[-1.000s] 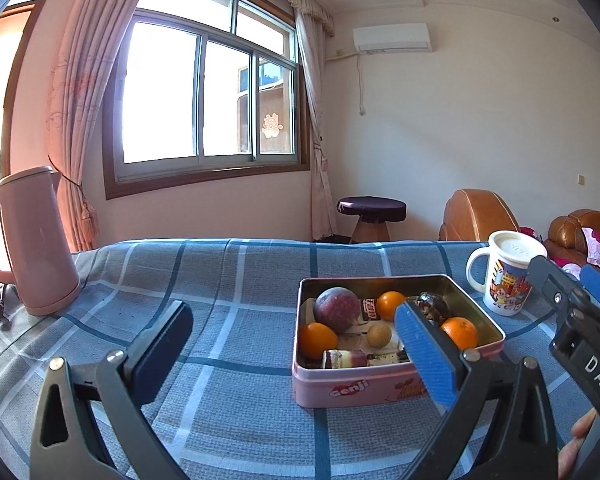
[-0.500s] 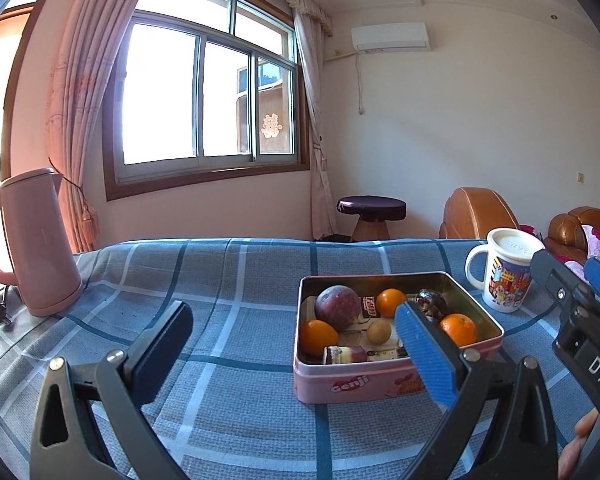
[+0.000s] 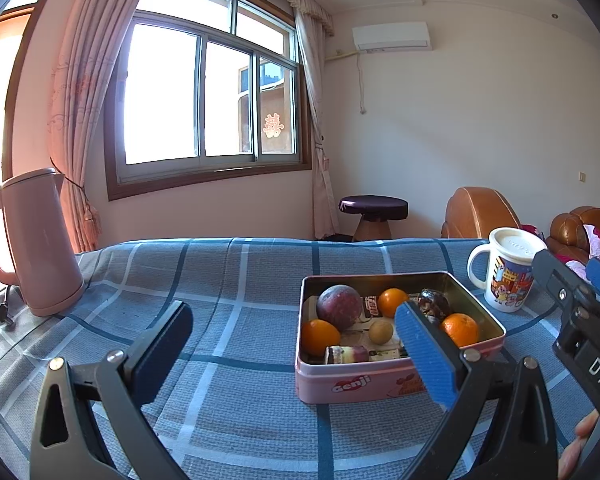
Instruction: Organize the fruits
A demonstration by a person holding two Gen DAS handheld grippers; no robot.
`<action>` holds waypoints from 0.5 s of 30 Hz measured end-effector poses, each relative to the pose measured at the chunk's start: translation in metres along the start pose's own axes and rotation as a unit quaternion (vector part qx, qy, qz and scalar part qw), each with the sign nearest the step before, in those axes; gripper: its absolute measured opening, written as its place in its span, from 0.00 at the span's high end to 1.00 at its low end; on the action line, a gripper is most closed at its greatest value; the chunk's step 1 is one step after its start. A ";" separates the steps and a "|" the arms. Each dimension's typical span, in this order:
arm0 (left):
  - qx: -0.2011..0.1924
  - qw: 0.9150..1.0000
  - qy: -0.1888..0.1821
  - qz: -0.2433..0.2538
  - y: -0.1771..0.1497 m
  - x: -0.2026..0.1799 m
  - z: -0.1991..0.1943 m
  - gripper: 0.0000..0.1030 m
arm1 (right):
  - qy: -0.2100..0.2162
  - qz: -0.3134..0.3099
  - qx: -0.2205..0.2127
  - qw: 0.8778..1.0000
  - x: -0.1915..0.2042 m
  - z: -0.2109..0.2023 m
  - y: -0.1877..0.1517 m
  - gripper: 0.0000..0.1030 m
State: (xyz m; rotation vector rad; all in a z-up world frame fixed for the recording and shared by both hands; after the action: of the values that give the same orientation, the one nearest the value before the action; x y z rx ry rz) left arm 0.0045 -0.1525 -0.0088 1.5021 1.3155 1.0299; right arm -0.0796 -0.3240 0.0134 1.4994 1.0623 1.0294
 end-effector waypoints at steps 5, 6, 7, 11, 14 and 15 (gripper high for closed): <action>0.000 1.000 0.000 0.000 0.000 0.000 0.000 0.00 | 0.000 0.000 0.003 1.000 0.000 0.000 -0.001 0.20; 0.000 1.000 0.000 0.000 0.000 0.000 0.000 0.00 | 0.001 0.000 0.002 1.000 0.000 0.000 -0.001 0.20; 0.000 1.000 0.000 0.000 0.000 0.000 0.000 0.00 | 0.001 0.000 0.002 1.000 0.000 0.000 -0.001 0.20; 0.000 1.000 0.000 0.000 0.000 0.000 0.000 0.00 | 0.000 0.000 0.002 1.000 0.000 0.001 -0.001 0.20; 0.000 1.000 0.000 0.000 0.000 0.000 0.000 0.00 | 0.000 0.000 0.002 1.000 0.000 0.000 -0.001 0.20; 0.000 1.000 0.000 0.001 0.000 0.000 0.000 0.00 | 0.000 0.000 0.002 1.000 0.000 0.000 -0.001 0.20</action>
State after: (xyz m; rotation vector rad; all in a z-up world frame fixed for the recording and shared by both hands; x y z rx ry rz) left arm 0.0046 -0.1523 -0.0089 1.5030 1.3143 1.0301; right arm -0.0793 -0.3241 0.0124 1.5021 1.0652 1.0286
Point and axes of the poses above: each gripper's, at about its wrist camera, not at the fingertips, and z roughly the way its jaws point, x to its left, y to its top, the point moved 8 cm from there along z, roughly the way its jaws point, and after that the axes turned 5 degrees about y, right-handed, at the moved point
